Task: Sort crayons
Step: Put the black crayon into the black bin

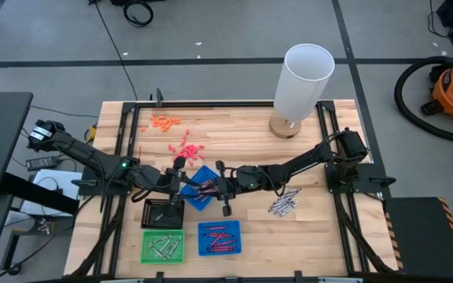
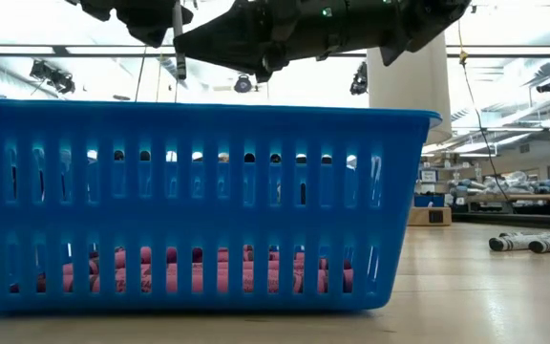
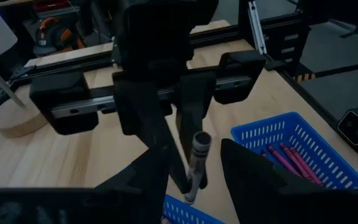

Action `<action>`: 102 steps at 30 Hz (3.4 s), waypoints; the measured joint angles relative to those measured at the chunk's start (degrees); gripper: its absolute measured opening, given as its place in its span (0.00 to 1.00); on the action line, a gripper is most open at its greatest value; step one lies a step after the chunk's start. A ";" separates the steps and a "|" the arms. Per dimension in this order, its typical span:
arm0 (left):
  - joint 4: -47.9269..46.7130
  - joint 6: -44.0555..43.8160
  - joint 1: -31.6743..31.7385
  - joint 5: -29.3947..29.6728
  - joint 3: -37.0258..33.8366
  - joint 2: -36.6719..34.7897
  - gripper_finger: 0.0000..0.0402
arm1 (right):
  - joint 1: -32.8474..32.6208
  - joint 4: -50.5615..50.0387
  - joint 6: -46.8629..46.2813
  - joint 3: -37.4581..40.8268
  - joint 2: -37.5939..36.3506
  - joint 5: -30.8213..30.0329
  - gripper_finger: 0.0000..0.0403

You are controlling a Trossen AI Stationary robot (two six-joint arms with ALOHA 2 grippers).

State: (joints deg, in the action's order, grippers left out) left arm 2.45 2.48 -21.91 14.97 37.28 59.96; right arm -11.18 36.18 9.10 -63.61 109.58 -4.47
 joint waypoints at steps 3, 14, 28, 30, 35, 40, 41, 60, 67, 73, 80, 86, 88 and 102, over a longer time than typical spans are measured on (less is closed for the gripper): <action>0.62 -0.20 0.00 0.00 0.00 0.00 0.36 | 0.02 0.14 0.04 0.00 -0.04 0.00 0.10; 3.00 -1.01 0.00 0.02 0.00 1.70 0.16 | 0.00 0.25 0.09 0.00 -0.04 0.02 0.10; -1.02 -4.82 -0.23 -0.14 -0.04 2.37 0.09 | 0.02 -0.60 0.17 0.02 -0.35 0.02 0.29; -2.87 -6.46 -0.51 -0.16 -0.04 1.80 0.09 | 0.04 -1.73 0.11 0.00 -0.86 0.01 0.33; -12.16 -12.64 -1.77 -1.26 -0.04 -1.38 0.09 | 0.48 -10.22 0.09 0.00 -2.93 -2.30 0.39; -22.91 -21.15 -2.54 -4.42 -0.04 -5.08 0.10 | 0.84 -17.35 0.09 0.02 -3.91 -7.65 0.40; -24.79 -22.94 -2.54 -5.41 -0.04 -5.57 0.10 | 0.87 -18.13 0.08 0.02 -3.91 -8.38 0.40; -38.70 -37.44 -7.62 -13.77 -0.04 -0.95 0.10 | 1.57 -20.03 0.07 0.02 -3.91 -9.79 0.40; -38.70 -37.44 -9.23 -13.80 -0.04 3.30 0.10 | 1.57 -20.04 0.04 0.02 -3.91 -9.43 0.40; -38.70 -37.48 -9.49 -14.77 -0.04 6.63 0.10 | 1.57 -20.03 0.04 0.02 -3.91 -9.40 0.40; -38.70 -37.48 -9.46 -14.74 -0.04 9.51 0.11 | 1.57 -20.06 0.04 0.02 -3.91 -9.38 0.40; -38.91 -37.93 -9.46 -14.39 -0.04 9.55 0.21 | 1.57 -20.10 0.04 0.02 -3.89 -9.35 0.40; -38.92 -38.13 -9.46 -14.38 -0.04 9.57 0.25 | 1.57 -20.10 0.02 0.02 -3.89 -9.35 0.40; -40.29 -31.59 -9.40 -11.46 6.49 8.96 0.30 | 1.53 -24.42 0.33 0.07 -4.29 -10.77 0.40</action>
State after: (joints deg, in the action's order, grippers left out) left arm -37.84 -29.11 -31.31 3.51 43.77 68.93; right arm -9.65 11.76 9.43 -63.55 105.29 -15.24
